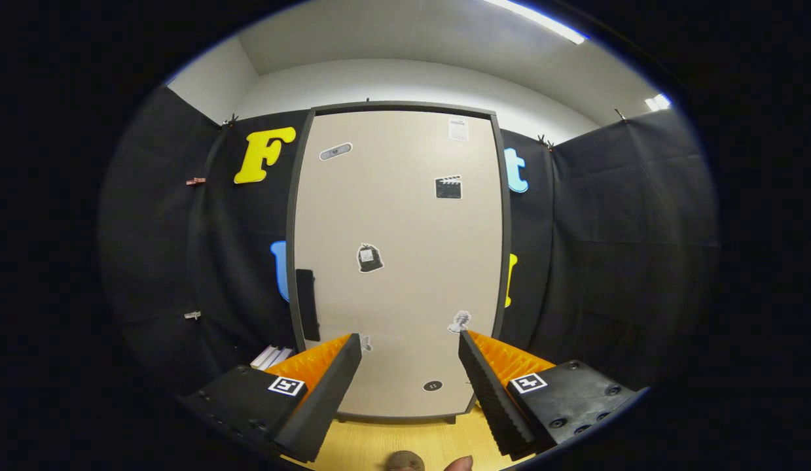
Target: Open the shoe cabinet door, grab the shoes and put them into the shoe cabinet, then close the shoe cabinet door.
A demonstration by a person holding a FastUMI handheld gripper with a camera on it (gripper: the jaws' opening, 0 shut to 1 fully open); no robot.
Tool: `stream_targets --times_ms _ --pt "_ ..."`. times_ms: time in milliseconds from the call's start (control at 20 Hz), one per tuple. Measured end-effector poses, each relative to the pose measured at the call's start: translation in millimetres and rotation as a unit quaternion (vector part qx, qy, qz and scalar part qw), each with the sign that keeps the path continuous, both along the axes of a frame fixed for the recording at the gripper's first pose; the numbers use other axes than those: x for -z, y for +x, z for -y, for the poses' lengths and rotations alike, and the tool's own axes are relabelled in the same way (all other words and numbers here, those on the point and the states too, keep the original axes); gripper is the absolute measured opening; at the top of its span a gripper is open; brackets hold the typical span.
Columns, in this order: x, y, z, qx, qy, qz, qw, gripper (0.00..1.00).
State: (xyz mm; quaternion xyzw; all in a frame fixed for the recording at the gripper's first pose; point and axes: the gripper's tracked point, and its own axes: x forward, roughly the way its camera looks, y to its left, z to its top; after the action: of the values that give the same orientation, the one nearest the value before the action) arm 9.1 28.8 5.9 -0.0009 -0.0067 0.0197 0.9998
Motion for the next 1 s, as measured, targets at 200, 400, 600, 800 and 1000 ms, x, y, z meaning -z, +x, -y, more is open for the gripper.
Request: stream_targets --times_ms 200,400,600,800,1000 --pt "-5 20 -38 -0.025 0.023 0.004 0.999 0.98" --pt "1 54 -80 -0.044 0.032 -0.001 0.999 0.98" --pt "19 93 -116 -0.053 0.028 -0.008 0.998 0.98" --pt "38 130 -140 -0.049 0.02 -0.016 0.998 0.98" --pt "56 162 -151 -0.043 0.018 -0.027 0.999 0.96"
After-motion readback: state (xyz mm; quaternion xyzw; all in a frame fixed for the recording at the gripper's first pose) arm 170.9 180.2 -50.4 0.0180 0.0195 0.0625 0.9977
